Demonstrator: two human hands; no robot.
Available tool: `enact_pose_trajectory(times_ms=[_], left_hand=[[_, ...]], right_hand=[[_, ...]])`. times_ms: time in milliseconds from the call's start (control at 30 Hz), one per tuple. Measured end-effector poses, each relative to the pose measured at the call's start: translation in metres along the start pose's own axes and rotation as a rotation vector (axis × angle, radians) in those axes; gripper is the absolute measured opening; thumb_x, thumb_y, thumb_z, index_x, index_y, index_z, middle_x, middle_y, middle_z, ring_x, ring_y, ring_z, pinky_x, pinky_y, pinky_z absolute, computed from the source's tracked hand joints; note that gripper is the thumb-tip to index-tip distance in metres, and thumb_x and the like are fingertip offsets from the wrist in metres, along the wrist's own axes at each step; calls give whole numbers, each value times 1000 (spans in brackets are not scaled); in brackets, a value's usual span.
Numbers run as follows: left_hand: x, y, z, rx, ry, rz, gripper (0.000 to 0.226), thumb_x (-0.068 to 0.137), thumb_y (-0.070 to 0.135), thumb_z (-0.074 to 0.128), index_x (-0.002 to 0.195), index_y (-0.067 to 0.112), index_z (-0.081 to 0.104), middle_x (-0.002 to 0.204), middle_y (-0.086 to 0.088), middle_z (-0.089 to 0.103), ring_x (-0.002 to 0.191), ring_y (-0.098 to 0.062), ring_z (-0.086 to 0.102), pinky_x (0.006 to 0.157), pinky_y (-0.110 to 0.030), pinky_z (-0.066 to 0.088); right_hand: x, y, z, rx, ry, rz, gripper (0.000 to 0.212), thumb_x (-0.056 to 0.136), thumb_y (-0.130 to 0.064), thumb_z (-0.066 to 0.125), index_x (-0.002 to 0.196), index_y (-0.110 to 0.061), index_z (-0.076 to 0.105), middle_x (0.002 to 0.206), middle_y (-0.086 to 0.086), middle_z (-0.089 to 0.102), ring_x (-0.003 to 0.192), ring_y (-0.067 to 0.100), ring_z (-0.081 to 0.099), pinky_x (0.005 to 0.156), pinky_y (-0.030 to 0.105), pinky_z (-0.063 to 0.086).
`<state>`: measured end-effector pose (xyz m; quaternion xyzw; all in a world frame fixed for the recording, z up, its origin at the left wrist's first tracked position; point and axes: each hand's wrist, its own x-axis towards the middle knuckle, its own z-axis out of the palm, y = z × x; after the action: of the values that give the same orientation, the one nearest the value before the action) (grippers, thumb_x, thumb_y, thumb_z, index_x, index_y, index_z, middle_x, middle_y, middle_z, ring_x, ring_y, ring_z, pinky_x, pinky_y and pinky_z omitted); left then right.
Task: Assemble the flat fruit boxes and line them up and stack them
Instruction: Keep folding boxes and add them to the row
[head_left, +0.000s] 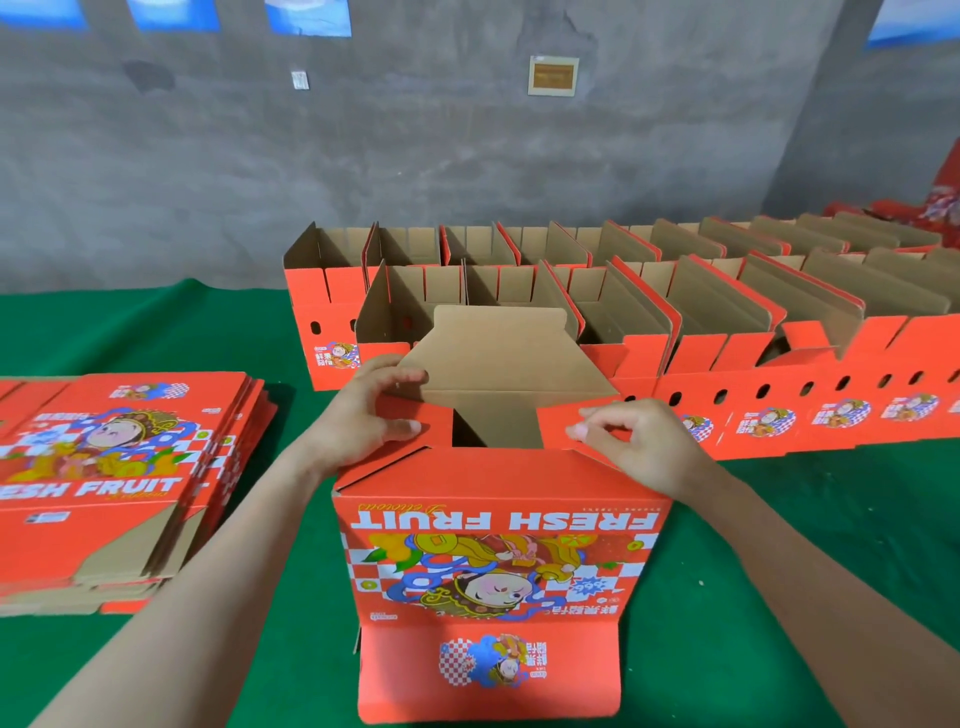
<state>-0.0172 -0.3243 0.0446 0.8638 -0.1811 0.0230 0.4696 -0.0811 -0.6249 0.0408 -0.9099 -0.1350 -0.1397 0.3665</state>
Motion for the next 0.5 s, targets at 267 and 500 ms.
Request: enact_pose_trajectory(times_ms=[267,500], left_hand=[[-5,2,0,-23,79,47,36,75,-15,66,84,18,56,88,3,57,76,9,55,72,-5,39],[3,15,2,165,-65,-30,18,80,23,75,77,8,66,89,2,53,81,-2,52,72,-9,39]], right_hand=[[1,4,6,115,273,-22,11,88,-3,62,92,-12,67,94,-3,66,92,11,60,85,9,41],[20,10,0,67,-78,135,32,89,-25,65,119,-30,58,128,-11,53,121,4,45,100,21,32]])
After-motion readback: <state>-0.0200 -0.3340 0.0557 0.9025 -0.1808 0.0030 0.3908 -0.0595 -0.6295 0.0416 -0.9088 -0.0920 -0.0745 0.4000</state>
